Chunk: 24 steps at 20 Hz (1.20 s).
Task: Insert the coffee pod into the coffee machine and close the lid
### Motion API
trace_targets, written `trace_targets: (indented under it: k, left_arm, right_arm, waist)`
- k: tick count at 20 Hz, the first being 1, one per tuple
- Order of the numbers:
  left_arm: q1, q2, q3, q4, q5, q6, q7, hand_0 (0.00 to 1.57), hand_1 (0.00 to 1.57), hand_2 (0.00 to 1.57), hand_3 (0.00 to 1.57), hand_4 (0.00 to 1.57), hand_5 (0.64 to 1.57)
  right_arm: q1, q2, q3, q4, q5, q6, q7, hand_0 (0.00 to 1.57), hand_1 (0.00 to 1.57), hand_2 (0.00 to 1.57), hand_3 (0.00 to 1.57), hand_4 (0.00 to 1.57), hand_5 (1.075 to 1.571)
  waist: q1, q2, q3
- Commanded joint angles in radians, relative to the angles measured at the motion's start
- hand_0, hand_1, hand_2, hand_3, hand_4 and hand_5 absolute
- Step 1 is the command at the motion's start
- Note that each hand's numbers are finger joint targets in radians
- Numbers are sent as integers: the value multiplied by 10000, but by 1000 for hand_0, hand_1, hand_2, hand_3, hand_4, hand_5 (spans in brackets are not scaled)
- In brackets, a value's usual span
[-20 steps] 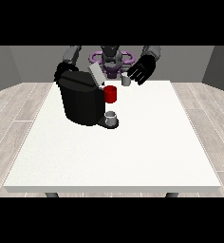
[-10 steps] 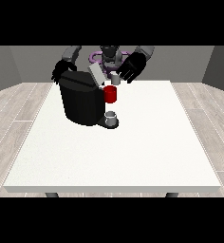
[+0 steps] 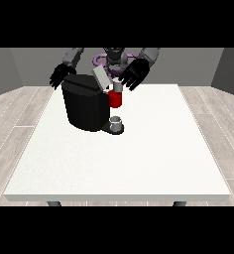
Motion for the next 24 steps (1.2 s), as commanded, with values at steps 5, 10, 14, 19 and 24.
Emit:
trace_targets:
  k: [5,10,14,19,24]
  left_arm:
    - [-124,-12,-5,97,-228,378,-247,1206,1206,1261,1187,504,1571]
    - [192,40,-81,86,-244,106,-697,1203,1203,1272,1200,500,1571]
    - [-240,-347,-133,136,-328,107,-39,1186,1186,1269,1202,515,1571]
    - [-187,-125,-67,187,-307,-201,-175,1208,1208,1265,1191,493,1571]
    - [-405,-353,-85,227,-349,-260,93,1221,1221,1265,1171,485,1571]
  right_arm:
    - [-254,-174,-150,-332,-147,132,233,0,0,0,0,537,1571]
    - [284,-25,-253,-185,-229,55,-131,0,0,0,0,512,1571]
    - [36,273,-123,63,-13,-267,-338,0,0,0,0,513,1571]
    - [104,-138,-602,180,-507,261,-579,0,0,0,0,499,1571]
    - [-142,174,-361,265,-224,-163,-381,0,0,0,0,448,1571]
  waist:
    - [-208,370,-1]
    - [56,253,-1]
    - [95,340,2]
    - [118,376,2]
    - [189,375,1]
